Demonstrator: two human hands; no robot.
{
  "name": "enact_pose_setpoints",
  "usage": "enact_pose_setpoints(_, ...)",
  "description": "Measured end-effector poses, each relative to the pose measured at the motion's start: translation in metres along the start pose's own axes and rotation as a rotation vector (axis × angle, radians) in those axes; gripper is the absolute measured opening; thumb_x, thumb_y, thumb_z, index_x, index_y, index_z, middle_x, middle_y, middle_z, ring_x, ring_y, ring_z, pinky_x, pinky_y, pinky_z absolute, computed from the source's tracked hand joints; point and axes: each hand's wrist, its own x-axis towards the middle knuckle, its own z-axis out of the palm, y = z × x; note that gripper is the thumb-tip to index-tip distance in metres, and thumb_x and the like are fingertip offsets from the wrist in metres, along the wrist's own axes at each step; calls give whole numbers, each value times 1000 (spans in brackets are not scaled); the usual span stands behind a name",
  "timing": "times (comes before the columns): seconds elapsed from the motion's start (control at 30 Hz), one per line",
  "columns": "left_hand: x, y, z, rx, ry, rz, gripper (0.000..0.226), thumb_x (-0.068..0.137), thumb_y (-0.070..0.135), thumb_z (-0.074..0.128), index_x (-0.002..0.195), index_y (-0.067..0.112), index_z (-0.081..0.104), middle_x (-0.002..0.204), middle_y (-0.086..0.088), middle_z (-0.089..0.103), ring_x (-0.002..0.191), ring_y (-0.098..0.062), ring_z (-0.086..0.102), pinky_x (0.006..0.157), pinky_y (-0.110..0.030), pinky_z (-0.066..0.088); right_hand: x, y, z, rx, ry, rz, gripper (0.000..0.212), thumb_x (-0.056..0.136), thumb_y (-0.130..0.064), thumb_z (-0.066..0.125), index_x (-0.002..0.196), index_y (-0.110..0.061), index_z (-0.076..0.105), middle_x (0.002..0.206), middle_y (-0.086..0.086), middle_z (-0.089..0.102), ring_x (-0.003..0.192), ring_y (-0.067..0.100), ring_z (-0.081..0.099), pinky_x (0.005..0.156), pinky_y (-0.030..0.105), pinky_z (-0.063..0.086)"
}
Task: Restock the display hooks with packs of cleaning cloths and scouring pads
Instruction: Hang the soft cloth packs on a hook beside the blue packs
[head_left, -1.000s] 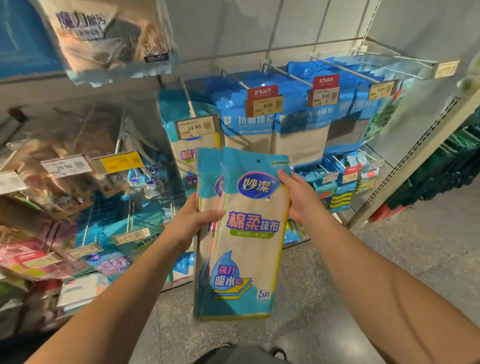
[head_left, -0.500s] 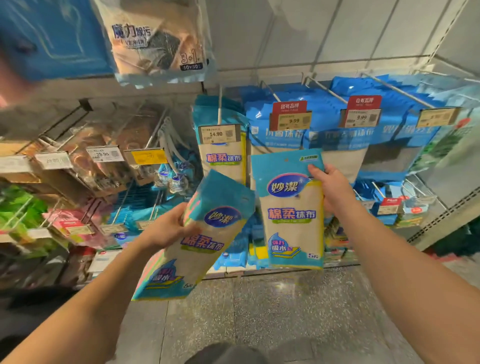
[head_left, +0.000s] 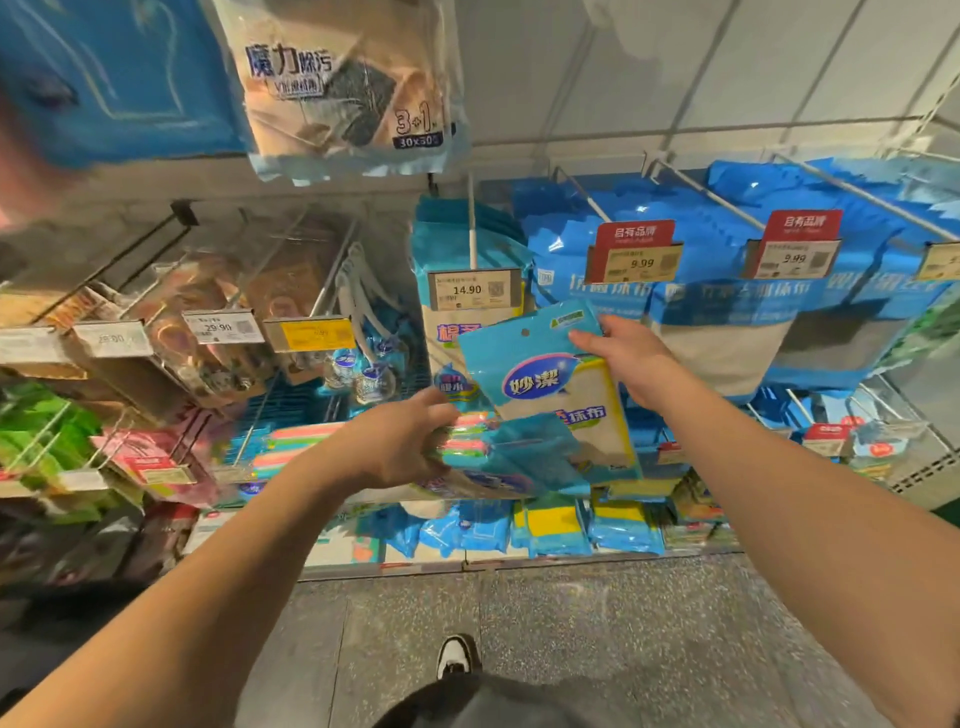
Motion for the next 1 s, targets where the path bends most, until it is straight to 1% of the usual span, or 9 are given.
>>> enact_pose_setpoints(0.17,26,-15,-26,84,-27,-27,34,82,34,75,109,25,56,166,14,0,102,-27,66,78,-40,54,17,-8,17,-88,-73,1,8,91,-34,70,93,-27,68,101,-11,73,98,11,68,101,39,50)
enact_pose_setpoints(0.27,33,-16,-39,147,3,-46,24,85,28,72,100,27,53,167,15,-18,96,-27,68,66,-34,46,27,-8,21,-61,-81,-17,58,78,-53,78,114,-9,66,123,7,68,117,24,62,112,47,40)
enact_pose_setpoints(0.3,34,-15,-43,162,12,-53,22,87,27,71,98,28,52,167,14,-20,94,-26,68,62,-31,41,29,-9,22,-31,-103,-7,60,79,-50,78,120,-8,65,127,7,67,120,22,61,113,45,39)
enact_pose_setpoints(0.37,32,-16,-47,194,38,-38,21,88,29,70,96,30,51,167,14,-20,93,-26,69,61,-30,42,31,-14,25,-6,-128,23,16,94,-25,67,108,-18,67,115,-3,70,110,12,63,108,32,41)
enact_pose_setpoints(0.4,30,-17,-47,198,54,-17,21,87,29,70,94,30,50,167,14,-19,92,-26,69,62,-32,47,31,-17,27,-11,-140,41,10,97,-14,61,101,-22,66,108,-7,70,106,11,64,103,28,43)
enact_pose_setpoints(0.5,22,-20,-49,162,70,14,24,84,29,73,91,27,50,166,18,-20,87,-25,69,69,-38,55,39,-15,28,-14,-161,23,24,96,-2,56,100,-23,69,106,-8,73,111,15,65,105,31,45)
enact_pose_setpoints(0.6,19,-19,-60,113,80,-1,31,82,34,78,106,28,58,158,28,-29,91,-23,68,72,-38,55,39,-18,29,37,-177,43,18,95,-6,61,101,-21,70,104,-9,74,107,10,66,102,27,47)
enact_pose_setpoints(0.87,25,-26,-83,52,111,68,28,81,26,79,100,20,60,157,31,-33,89,-33,68,71,-48,55,35,-27,39,175,-205,58,5,98,-8,57,102,-10,60,91,-9,71,76,-6,68,68,9,49)
enact_pose_setpoints(1.0,26,-28,-89,33,76,82,29,81,25,79,105,24,63,157,30,-34,94,-27,70,74,-47,55,32,-30,42,126,-214,40,43,90,-24,69,122,1,55,103,-7,67,83,-7,61,79,1,46)
